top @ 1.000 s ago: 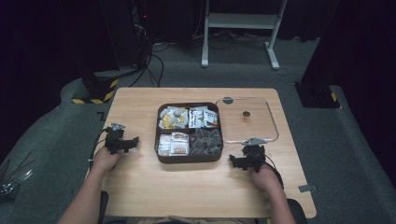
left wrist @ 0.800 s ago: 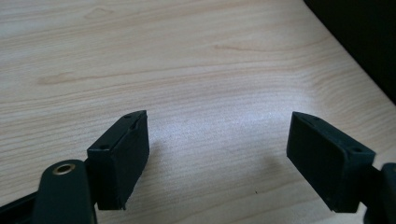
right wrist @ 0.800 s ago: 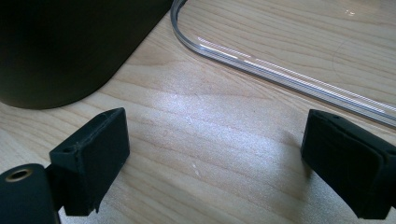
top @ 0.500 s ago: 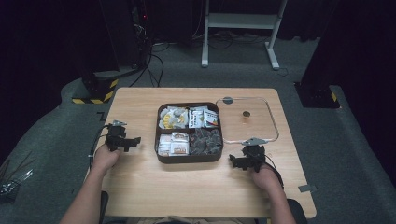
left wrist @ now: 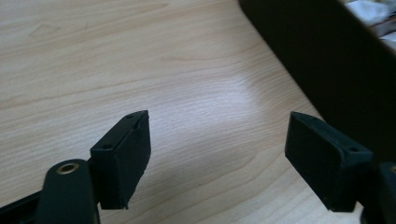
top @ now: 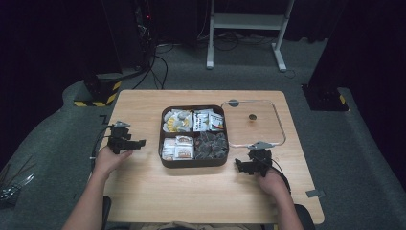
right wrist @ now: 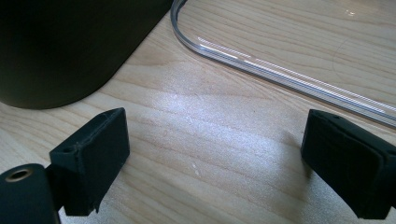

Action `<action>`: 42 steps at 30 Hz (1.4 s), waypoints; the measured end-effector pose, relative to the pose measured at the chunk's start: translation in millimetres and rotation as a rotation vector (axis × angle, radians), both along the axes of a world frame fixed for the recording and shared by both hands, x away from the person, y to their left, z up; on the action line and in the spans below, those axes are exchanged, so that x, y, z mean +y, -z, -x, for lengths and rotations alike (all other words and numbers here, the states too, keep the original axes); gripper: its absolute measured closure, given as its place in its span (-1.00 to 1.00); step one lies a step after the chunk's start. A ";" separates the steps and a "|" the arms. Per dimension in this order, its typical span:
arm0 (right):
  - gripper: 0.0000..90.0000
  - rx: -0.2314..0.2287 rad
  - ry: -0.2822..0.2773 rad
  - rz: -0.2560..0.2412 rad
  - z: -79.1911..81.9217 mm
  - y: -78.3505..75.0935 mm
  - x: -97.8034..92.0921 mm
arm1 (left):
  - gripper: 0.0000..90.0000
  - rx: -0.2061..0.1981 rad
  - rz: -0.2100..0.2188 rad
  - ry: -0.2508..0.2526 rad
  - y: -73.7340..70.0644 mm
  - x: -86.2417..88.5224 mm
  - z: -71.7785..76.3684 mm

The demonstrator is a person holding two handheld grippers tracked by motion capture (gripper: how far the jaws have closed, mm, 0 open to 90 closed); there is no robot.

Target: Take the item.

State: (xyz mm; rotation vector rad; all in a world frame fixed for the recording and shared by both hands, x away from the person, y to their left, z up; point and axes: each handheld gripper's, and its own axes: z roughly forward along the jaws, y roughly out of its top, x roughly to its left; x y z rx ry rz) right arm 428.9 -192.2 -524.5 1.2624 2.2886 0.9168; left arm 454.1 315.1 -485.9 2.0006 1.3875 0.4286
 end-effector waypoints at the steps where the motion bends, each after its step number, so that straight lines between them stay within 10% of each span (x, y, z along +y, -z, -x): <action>1: -0.83 0.001 0.001 -0.001 0.1 0.0 0.1 | -0.48 -0.003 0.008 0.007 -1.3 -0.1 0.7; 42: -0.83 0.000 0.005 0.001 0.3 0.0 0.4 | -0.07 -0.078 0.085 0.208 -42.2 -52.3 -4.2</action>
